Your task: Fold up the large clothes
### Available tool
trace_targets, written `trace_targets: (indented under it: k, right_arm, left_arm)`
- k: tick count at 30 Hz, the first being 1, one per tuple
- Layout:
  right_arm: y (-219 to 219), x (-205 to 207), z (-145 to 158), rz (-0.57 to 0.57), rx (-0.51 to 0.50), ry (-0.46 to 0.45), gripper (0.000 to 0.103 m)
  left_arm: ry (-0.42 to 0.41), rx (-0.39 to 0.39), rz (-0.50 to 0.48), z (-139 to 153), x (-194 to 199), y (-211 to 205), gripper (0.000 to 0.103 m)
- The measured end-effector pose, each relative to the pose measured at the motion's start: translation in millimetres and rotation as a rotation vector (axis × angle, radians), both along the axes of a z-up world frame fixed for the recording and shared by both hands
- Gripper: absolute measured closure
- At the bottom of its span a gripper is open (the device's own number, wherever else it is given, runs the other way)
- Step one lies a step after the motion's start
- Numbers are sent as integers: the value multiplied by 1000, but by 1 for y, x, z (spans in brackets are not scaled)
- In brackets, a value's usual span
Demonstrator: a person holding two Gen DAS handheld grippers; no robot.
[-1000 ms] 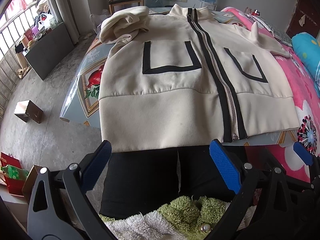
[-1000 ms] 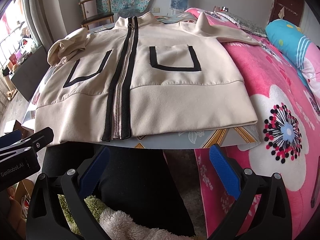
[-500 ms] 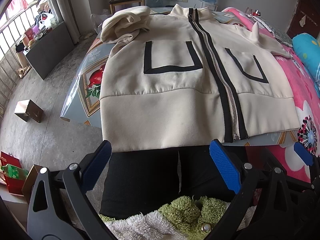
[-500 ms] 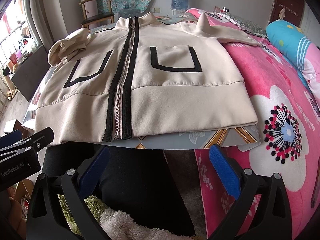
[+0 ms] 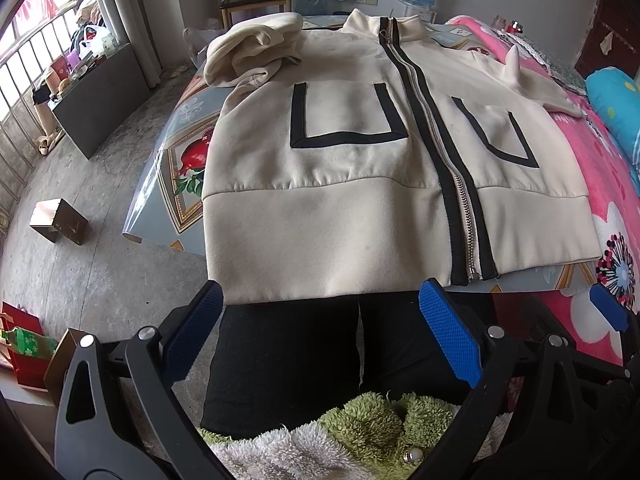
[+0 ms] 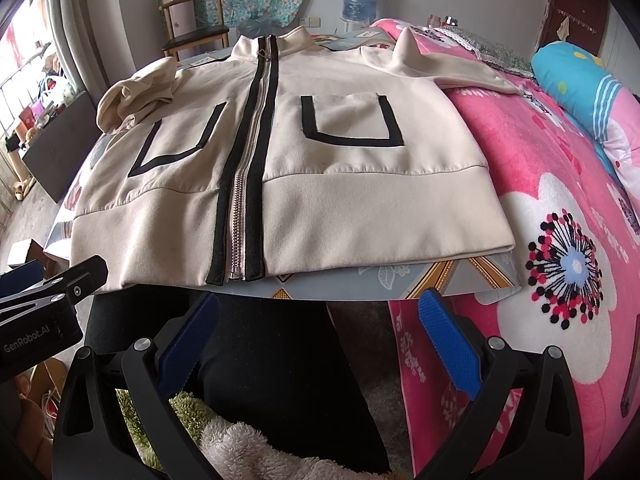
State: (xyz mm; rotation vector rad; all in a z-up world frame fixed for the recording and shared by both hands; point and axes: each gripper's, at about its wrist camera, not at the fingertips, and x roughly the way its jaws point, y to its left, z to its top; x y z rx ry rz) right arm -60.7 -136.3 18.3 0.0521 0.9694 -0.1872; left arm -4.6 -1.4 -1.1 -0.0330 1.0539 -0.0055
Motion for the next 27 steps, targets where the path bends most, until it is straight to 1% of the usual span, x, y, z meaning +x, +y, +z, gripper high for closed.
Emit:
trace_targets:
  k: [15,27]
  right_arm:
    - [1,0,1,2,-4,-4,6]
    - [-1,5,5,-15,-27,-21,6]
  left_arm:
    - [1,-1,-2,1,0,0,8]
    - [8,1,0,-1,1,2,8]
